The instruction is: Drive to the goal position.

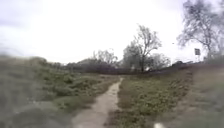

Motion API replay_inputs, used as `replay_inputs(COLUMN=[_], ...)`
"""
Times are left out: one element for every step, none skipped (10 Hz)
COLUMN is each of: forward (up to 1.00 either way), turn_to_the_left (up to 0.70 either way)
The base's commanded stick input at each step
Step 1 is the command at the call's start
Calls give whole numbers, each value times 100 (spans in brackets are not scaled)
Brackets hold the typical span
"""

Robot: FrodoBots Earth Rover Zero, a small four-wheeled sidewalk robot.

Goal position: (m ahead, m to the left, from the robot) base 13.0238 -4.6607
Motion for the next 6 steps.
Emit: replay_inputs(forward=[0,0,0,0,52,70], turn_to_the_left=[0,0,0,0,0,-2])
